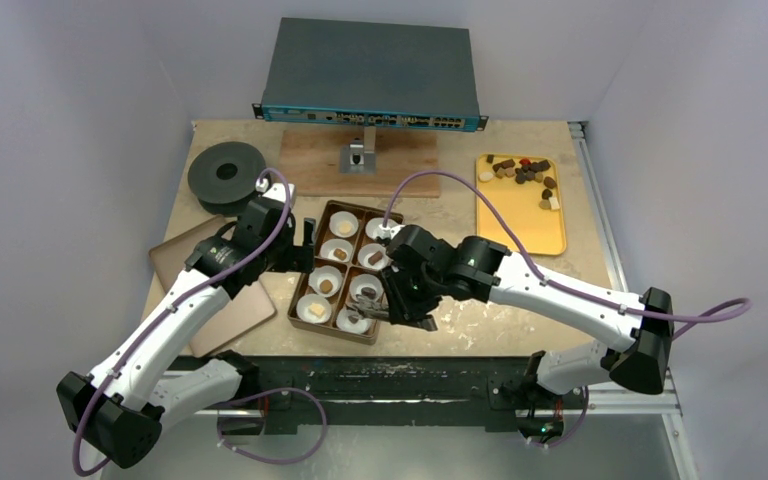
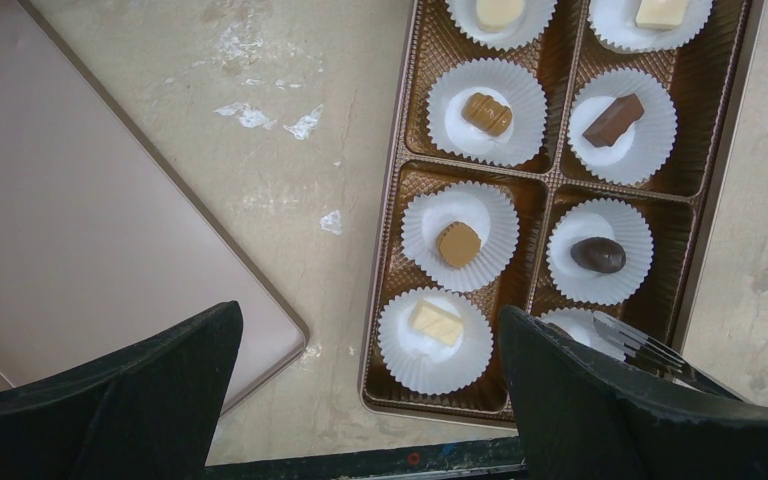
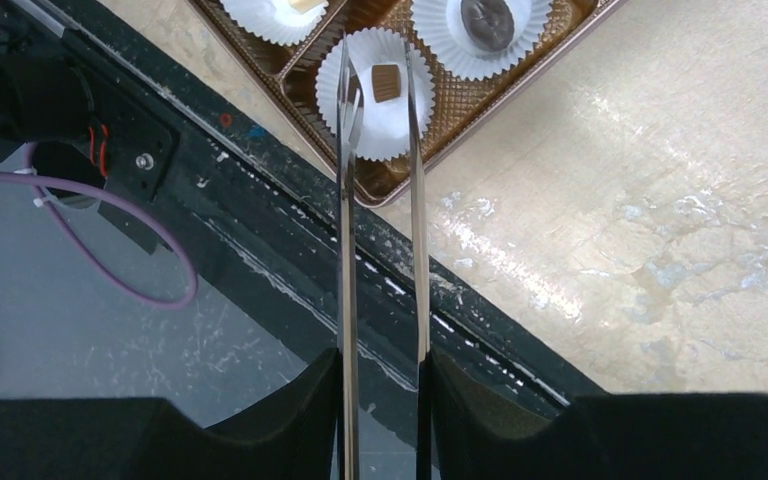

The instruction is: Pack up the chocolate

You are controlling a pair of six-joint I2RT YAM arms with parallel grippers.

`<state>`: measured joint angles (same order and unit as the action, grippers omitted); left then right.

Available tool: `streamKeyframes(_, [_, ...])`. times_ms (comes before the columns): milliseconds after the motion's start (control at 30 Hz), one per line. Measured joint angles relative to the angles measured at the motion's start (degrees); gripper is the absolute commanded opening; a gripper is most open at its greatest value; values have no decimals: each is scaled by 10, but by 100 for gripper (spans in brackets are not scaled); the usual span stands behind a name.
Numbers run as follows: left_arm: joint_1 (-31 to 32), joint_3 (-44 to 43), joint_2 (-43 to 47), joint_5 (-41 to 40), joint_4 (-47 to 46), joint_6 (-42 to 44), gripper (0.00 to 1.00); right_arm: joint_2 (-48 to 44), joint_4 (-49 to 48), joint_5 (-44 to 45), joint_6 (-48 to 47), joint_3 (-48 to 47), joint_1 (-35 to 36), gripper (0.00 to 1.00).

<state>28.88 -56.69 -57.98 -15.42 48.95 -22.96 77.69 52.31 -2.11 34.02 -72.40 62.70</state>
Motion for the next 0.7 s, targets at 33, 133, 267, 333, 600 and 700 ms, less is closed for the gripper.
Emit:
streamKeyframes(33, [0, 0, 0, 0, 0, 0, 100, 0, 3, 1, 1, -1, 0, 41])
streamKeyframes(133, [0, 0, 0, 0, 0, 0, 100, -2, 12, 15, 5, -12, -1, 41])
streamKeyframes(267, [0, 0, 0, -4, 0, 0, 100, -17, 22, 30, 7, -29, -30, 41])
streamKeyframes(333, [0, 0, 0, -7, 0, 0, 100, -32, 25, 35, 8, -29, -60, 41])
streamKeyframes(600, [0, 0, 1, -23, 0, -3, 100, -100, 20, 74, 9, -7, -200, 43])
streamKeyframes(700, [0, 0, 1, -36, 3, -7, 100, -106, -2, 90, 11, 29, -234, 43])
